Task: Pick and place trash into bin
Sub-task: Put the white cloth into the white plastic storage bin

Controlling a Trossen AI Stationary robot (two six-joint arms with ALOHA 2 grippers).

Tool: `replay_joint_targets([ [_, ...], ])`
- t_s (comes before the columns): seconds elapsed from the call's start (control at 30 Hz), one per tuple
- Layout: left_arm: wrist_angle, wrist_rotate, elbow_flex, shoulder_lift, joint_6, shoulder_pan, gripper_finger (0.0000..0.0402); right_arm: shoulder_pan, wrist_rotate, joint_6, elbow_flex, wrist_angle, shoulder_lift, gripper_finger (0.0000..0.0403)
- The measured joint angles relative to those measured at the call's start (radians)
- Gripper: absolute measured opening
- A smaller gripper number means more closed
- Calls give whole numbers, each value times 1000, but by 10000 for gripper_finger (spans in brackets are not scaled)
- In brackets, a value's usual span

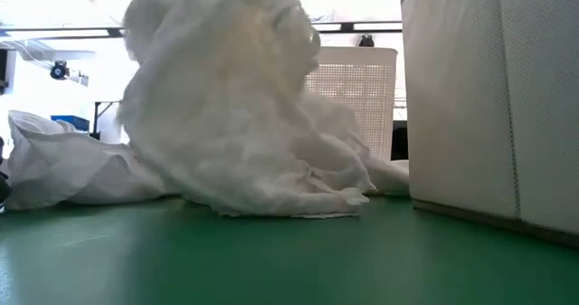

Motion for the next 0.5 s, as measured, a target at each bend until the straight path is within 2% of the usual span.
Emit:
replay_joint_targets([
  [0.5, 0, 0, 0, -5, 0, 0, 339, -2, -11, -151, 163, 170, -61, 9],
])
